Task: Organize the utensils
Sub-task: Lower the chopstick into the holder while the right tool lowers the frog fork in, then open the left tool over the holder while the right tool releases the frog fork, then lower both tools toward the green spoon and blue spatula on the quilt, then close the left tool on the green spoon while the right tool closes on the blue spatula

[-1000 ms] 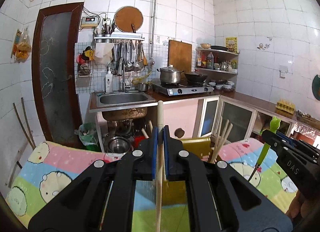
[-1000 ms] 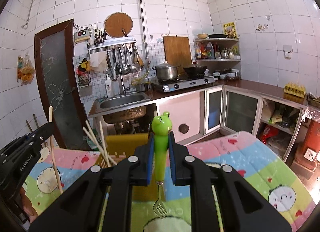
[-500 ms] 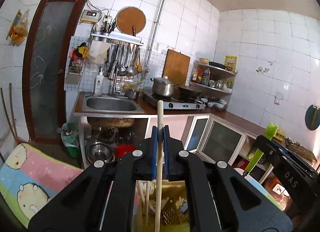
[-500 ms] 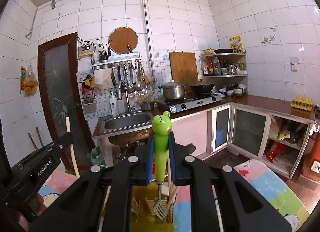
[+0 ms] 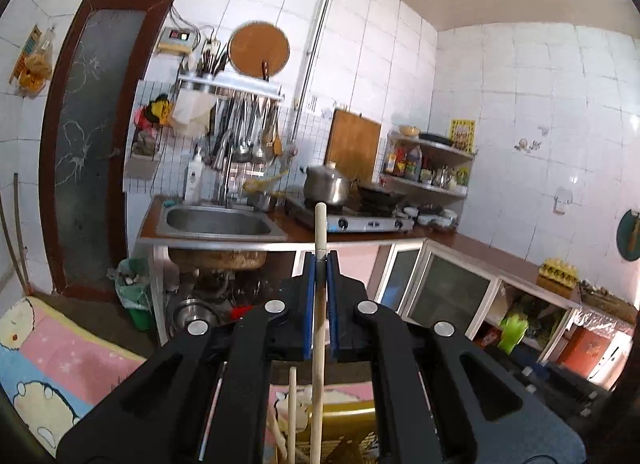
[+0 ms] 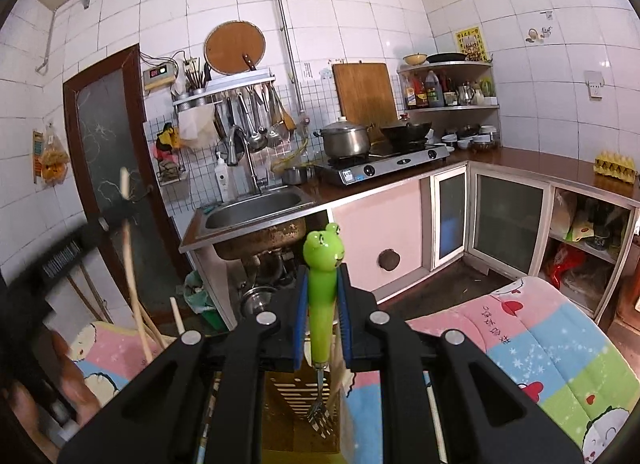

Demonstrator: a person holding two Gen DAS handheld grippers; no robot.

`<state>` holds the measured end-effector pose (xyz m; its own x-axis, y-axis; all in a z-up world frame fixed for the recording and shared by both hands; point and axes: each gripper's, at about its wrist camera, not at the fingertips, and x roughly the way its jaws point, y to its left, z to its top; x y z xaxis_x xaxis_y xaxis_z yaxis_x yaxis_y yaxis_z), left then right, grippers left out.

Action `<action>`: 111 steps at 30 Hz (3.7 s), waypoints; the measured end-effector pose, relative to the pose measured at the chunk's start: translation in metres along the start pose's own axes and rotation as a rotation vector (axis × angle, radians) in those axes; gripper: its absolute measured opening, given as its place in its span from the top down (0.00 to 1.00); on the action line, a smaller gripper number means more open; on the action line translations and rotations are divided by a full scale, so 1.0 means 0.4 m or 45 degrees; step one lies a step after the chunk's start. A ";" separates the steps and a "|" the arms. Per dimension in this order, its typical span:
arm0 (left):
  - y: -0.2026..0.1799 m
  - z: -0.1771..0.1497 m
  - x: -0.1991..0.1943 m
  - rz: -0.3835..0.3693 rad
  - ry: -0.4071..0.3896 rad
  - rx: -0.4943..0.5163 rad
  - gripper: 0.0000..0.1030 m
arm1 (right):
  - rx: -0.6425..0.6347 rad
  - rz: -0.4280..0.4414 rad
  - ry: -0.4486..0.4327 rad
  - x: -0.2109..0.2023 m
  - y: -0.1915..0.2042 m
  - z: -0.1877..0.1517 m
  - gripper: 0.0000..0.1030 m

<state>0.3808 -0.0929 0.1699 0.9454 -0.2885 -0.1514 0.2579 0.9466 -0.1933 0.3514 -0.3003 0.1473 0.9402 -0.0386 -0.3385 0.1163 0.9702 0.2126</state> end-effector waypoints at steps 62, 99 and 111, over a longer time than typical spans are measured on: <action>0.248 -0.574 -0.427 0.278 0.839 0.225 0.05 | -0.147 -0.137 0.662 -0.345 0.101 -0.612 0.37; 0.015 -0.577 -0.294 0.162 0.945 0.197 0.05 | -0.186 -0.176 0.679 -0.230 -0.097 -0.520 0.67; -0.013 -0.614 -0.224 0.155 1.035 0.165 0.30 | -0.137 -0.129 0.676 -0.222 -0.132 -0.532 0.67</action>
<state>0.2458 -0.1074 -0.0537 0.5425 -0.1502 -0.8266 0.2310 0.9726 -0.0251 0.1936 -0.2972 -0.0288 0.6319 -0.0338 -0.7743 0.1378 0.9880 0.0693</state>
